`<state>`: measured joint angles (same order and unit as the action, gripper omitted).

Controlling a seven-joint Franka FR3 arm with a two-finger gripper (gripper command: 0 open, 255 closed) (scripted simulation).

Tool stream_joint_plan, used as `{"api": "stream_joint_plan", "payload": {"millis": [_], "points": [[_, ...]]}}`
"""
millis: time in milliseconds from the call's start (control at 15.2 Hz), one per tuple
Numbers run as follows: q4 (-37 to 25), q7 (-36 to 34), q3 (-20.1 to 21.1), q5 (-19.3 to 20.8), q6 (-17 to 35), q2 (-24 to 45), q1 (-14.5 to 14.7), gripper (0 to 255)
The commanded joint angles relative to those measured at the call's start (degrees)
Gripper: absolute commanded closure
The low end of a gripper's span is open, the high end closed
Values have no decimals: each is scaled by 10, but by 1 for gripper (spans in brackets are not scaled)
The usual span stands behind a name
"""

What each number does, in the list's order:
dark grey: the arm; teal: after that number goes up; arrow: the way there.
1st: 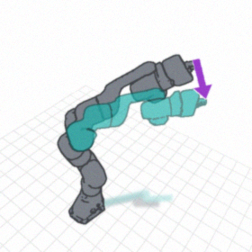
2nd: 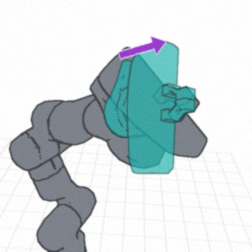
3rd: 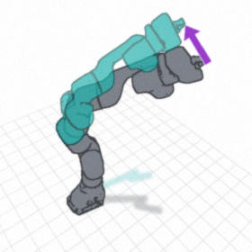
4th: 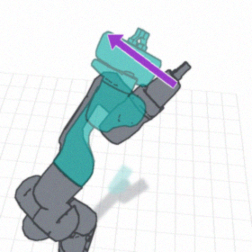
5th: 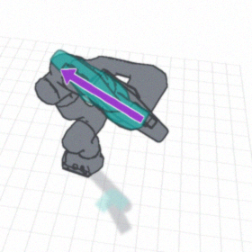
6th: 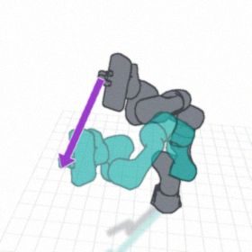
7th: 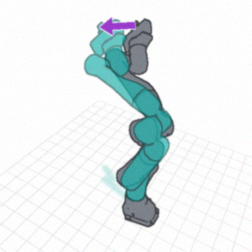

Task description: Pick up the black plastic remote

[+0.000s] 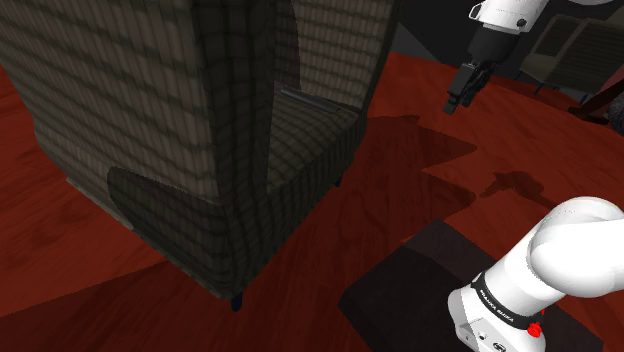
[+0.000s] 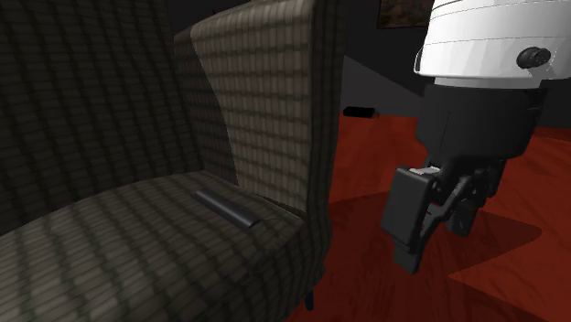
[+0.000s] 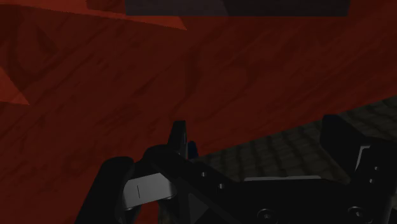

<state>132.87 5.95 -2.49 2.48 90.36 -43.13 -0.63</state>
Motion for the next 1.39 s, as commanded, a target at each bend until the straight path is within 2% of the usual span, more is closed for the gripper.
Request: {"api": "stream_joint_plan", "payload": {"millis": [0, 660, 1320], "points": [[0, 0, 0, 0, 0, 0, 0, 0], [-132, 17, 10, -31, 80, 219, 31, 0], [-336, 36, 26, -56, 90, 442, 54, 0]]}}
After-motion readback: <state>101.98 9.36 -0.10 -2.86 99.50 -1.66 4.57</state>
